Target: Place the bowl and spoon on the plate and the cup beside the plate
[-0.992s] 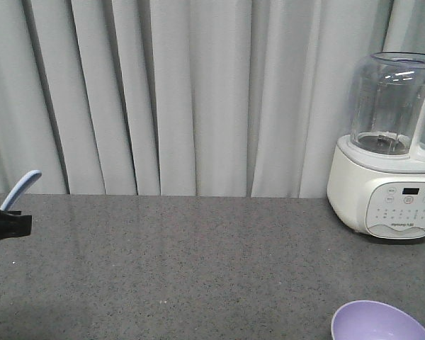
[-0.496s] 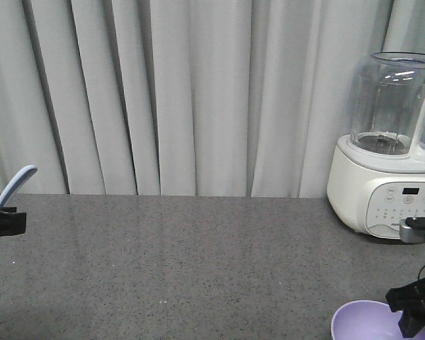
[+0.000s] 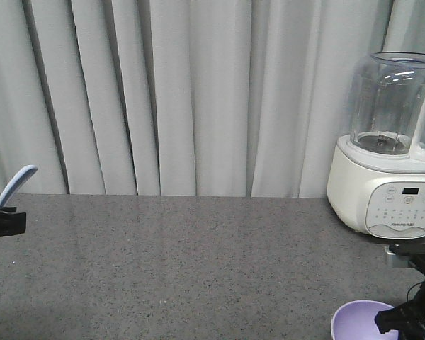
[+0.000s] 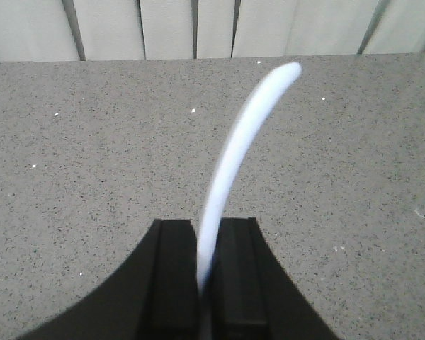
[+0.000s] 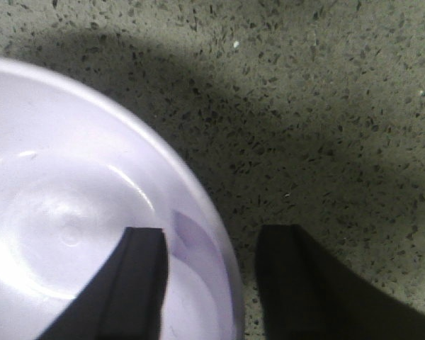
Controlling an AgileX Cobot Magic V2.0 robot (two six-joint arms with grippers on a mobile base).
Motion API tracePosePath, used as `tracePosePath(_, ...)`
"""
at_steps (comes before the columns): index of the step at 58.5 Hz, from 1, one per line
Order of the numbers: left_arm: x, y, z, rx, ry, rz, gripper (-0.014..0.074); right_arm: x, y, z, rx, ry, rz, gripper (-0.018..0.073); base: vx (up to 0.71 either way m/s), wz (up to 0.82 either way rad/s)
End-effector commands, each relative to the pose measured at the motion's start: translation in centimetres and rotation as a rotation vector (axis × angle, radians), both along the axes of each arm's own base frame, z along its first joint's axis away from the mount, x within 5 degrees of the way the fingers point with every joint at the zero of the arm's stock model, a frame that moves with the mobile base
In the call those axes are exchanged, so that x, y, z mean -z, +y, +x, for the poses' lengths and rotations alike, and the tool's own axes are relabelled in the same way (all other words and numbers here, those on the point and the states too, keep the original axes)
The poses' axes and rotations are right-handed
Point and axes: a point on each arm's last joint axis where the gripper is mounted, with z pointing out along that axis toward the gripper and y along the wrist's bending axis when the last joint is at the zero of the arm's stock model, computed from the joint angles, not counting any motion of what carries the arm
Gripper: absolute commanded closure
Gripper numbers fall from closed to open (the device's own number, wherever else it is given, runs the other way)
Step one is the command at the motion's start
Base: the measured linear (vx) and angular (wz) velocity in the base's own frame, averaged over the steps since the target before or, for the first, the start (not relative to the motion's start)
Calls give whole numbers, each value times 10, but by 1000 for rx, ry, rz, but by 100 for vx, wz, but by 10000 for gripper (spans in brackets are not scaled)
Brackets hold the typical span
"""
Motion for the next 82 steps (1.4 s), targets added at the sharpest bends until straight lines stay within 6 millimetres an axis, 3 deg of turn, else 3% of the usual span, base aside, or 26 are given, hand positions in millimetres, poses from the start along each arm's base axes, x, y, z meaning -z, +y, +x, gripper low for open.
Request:
tracePosePath(1,-22,0,-4,-3,-133,-25,596,-19,-1,1,-6,-91,-8,317,0,0)
tracePosePath(15,-22,0,-4,-3,-133,-25,596,-19,0,1,-10,-86,-8,573,0,0)
tracePosePath(25,-22,0,-4,-3,-133,-25,596,-32,0,-1,-7,-154,-11,573,0,0)
tracePosePath(37,-25,1,-9,-2,-138,-26,596,-90,3,-24,10,-424,-11,573,0,0)
tracePosePath(45,-33,4,-18,-4,-172,-2,596,-141,8,-56,12,-670,1,573,0,0)
tracePosePath(54,-40,7,-28,-7,-206,27,596,-173,11,-89,-26,-814,-30,573,0,0)
tracePosePath(60,-38,9,-39,-6,-199,30,596,-179,14,-114,-19,-882,-19,573,0,0)
tracePosePath(69,-16,14,-69,-19,-241,0,596,-169,15,-157,-15,-1017,-60,572,0,0)
tracePosePath(82,-4,19,-99,-34,-335,-47,596,-164,16,-175,-15,-1055,-75,572,0,0)
